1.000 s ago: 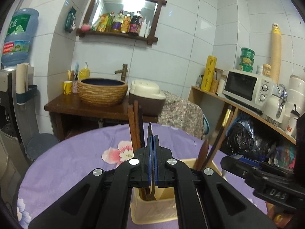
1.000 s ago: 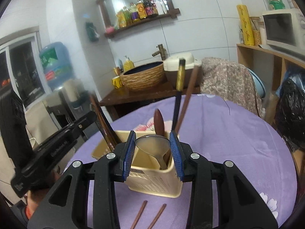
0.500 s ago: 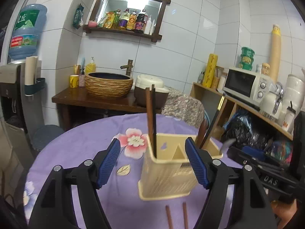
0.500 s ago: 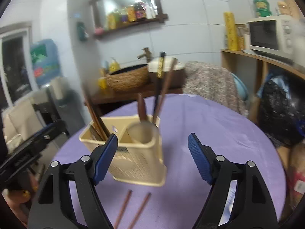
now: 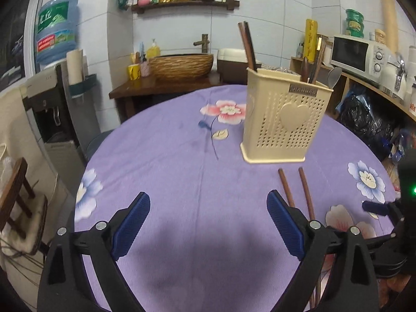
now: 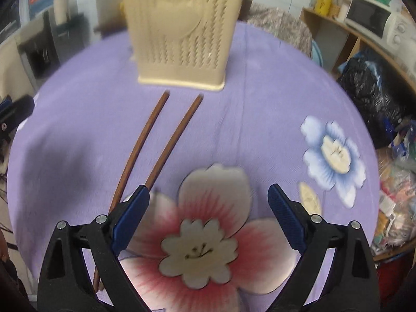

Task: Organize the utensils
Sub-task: 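Grasp a wooden chopstick with the left tool while the right tool grasps the other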

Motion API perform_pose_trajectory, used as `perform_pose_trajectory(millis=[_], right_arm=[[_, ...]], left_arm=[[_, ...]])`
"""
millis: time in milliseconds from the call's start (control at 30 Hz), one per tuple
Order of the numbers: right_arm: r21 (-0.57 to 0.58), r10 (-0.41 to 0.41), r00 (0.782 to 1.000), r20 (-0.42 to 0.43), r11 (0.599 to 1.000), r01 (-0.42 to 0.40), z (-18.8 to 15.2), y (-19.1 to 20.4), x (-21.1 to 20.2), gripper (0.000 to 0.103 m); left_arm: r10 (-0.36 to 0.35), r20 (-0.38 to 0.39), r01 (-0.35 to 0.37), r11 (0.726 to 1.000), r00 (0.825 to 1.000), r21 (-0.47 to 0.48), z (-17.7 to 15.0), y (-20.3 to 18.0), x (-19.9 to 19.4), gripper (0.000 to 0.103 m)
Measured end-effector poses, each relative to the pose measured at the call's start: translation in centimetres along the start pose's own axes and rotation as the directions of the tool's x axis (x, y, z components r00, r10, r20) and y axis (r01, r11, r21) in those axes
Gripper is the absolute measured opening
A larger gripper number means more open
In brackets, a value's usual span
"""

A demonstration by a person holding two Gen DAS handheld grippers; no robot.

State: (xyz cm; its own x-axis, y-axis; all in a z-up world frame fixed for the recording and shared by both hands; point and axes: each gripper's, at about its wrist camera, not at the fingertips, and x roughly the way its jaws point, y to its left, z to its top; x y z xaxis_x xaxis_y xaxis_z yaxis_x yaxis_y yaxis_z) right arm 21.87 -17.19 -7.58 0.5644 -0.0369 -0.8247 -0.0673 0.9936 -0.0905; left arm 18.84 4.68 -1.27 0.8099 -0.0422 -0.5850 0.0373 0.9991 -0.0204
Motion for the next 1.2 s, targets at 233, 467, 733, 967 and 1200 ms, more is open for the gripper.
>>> perform_pose_trajectory(millis=[233, 467, 733, 967, 1200], right_arm=[[0.008, -0.017, 1.000, -0.014, 1.000, 0.017, -0.5, 1.8, -0.6, 0.092], [-0.025, -0.025, 0.998, -0.061, 0.999, 0.024, -0.7, 2.8, -0.1, 0.097], [-0.005, 0.001, 0.998, -0.067, 1.000, -0.001, -1.7, 1.3, -0.5, 0.097], [0.177, 0.000, 0.998, -0.063, 0.984, 0.011, -4.3, -6.8, -0.1, 0.097], [0.241, 0.005, 1.000, 0.008, 0.970, -0.007, -4.7, -7.8, -1.6, 0.097]], left_arm=[[0.004, -0.008, -0.004, 1.000, 1.000, -0.002, -0.8, 0.4, -0.6, 0.091], [0.001, -0.018, -0.002, 1.000, 1.000, -0.004, -1.2, 0.1, -0.5, 0.091], [-0.009, -0.034, 0.009, 1.000, 0.999, 0.001, -1.6, -0.1, -0.4, 0.091], [-0.068, -0.105, 0.068, 0.998, 0.992, 0.004, -2.3, -1.2, 1.0, 0.091], [-0.151, -0.177, 0.163, 0.985, 0.972, 0.053, -2.1, -4.7, 2.6, 0.084]])
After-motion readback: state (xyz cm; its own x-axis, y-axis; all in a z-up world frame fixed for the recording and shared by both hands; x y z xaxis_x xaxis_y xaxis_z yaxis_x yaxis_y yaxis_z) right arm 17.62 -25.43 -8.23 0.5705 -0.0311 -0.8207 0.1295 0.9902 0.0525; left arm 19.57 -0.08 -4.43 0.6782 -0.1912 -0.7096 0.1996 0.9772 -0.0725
